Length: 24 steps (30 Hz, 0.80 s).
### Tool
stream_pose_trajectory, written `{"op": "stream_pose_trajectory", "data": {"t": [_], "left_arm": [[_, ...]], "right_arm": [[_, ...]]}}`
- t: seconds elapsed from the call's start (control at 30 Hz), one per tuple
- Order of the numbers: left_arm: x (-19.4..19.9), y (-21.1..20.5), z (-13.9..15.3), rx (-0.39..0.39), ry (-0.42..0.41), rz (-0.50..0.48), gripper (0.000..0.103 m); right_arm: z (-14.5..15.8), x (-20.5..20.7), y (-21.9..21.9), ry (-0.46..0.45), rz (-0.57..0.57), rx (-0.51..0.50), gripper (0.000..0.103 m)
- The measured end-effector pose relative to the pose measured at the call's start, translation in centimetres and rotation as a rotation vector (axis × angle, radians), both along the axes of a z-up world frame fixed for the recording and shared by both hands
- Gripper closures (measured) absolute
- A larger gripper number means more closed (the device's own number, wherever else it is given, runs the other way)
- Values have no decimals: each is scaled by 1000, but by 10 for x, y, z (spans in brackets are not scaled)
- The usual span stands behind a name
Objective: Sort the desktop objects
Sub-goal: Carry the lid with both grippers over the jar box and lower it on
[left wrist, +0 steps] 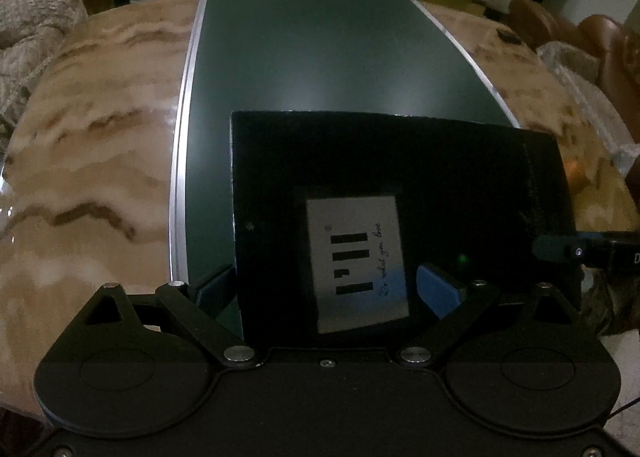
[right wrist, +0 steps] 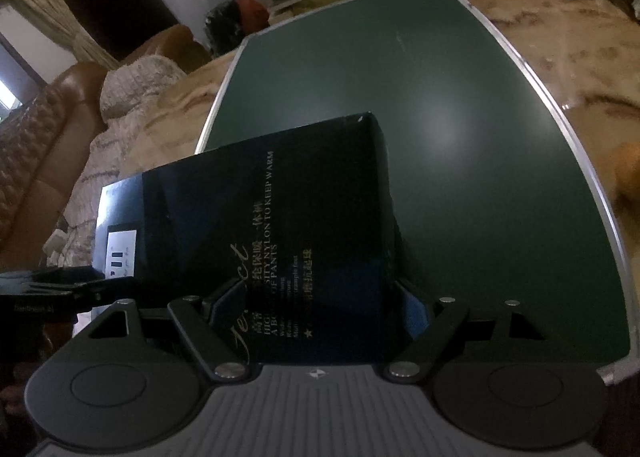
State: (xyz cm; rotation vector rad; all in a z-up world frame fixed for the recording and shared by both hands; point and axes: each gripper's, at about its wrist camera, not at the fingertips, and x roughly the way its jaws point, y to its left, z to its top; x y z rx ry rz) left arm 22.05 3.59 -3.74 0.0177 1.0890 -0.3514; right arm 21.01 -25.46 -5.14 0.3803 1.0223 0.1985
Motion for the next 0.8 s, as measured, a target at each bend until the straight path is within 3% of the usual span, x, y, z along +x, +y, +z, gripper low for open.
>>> {"op": "stream_pose_trajectory", "data": {"t": [0.2, 0.27, 0.8], "left_arm": [[-10, 0, -10, 12, 22, 1, 6], [-9, 0, -15, 14, 34, 4, 6], [5, -1, -33, 14, 30, 10, 5]], "right_arm": [[-11, -14, -2, 26, -6, -6, 19], [-11, -39, 1, 32, -8, -8, 19], [-36, -15, 3, 68, -16, -1, 18]]}}
